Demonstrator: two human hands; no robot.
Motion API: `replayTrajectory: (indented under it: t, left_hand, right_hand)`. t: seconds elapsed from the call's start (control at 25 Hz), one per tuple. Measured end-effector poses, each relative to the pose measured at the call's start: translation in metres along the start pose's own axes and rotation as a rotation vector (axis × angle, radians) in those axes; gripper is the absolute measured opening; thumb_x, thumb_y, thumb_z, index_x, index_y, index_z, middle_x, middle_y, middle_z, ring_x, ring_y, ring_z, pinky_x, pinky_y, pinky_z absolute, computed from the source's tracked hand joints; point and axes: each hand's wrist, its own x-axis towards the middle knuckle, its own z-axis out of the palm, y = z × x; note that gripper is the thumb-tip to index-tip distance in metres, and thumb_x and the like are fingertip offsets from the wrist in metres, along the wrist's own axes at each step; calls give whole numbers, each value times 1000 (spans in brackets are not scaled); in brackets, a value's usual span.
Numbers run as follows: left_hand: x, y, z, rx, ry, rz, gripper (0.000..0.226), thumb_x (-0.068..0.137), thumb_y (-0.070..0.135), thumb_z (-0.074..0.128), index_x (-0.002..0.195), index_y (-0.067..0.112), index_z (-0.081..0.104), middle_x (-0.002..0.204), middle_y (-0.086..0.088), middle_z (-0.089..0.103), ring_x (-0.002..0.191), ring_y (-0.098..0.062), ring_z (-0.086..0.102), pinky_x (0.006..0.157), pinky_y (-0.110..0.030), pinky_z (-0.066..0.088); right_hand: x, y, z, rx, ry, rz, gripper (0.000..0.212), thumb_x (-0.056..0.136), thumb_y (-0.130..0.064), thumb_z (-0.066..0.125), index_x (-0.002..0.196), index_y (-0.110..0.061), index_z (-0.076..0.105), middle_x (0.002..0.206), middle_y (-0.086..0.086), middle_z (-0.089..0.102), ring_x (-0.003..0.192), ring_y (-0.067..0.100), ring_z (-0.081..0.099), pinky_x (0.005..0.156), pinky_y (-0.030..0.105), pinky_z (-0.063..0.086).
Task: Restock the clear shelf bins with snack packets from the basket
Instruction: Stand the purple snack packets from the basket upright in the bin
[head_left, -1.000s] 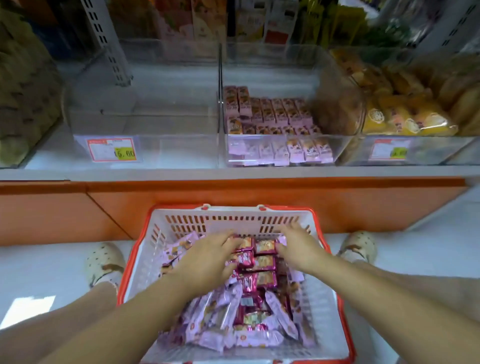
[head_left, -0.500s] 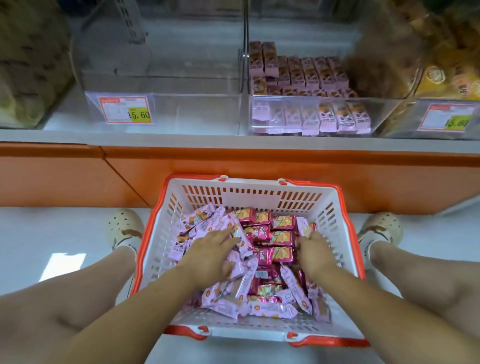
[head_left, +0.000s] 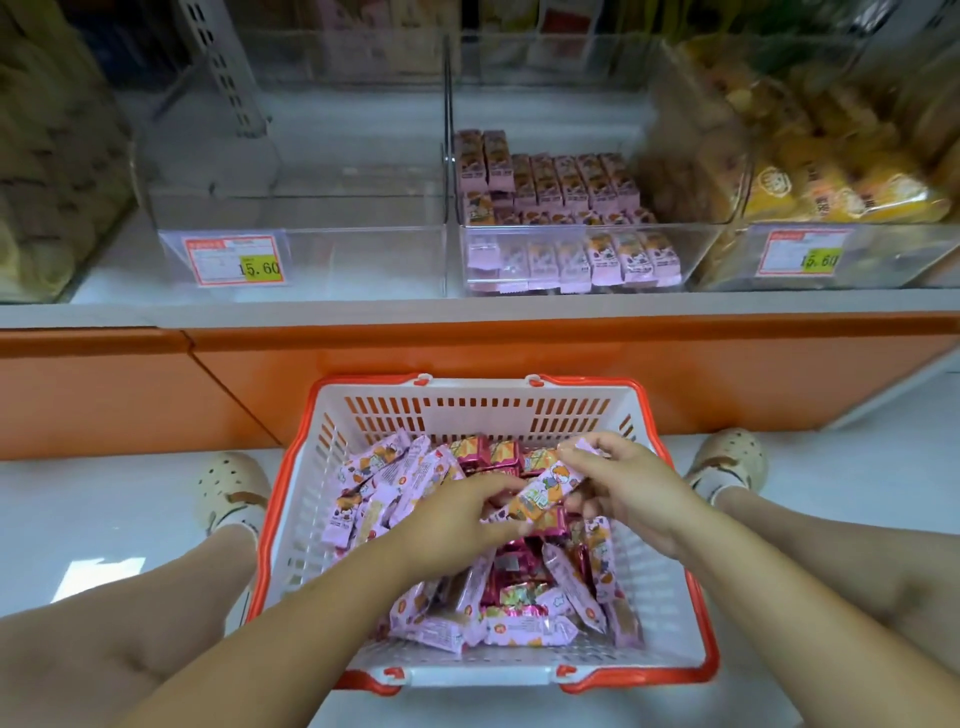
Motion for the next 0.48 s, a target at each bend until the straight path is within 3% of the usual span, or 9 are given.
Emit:
replayTrajectory:
  t: [0.16,0.28,0.48]
  left_hand:
    - [-5,4,-4,-94,12,-32,47,91,42,61,135,31,51,114,9,59,85,2,55,68,-8,38]
    - [-7,8,-6,-124,15,-13,39,93,35,60,131,29,52,100,11,59,61,8,52,54,-6,36]
    - [-2,6,-4,-189,20,-87,52,88,36,67,136,31,49,103,9,56,82,-4,53,69,-10,40]
  right_hand:
    - [4,1,0,-18,-54,-49,20,92,-20,64,110,-11,60,85,10,69,73,22,66,64,31,53]
    - [3,3,1,-138,-45,-76,21,90,-15,66,109,-18,62,94,5,75,87,21,70,82,38,54]
    - [6,3,4,-5,43,-119,31,88,-9,67,116,-14,56,100,17,72,94,32,70,93,47,53]
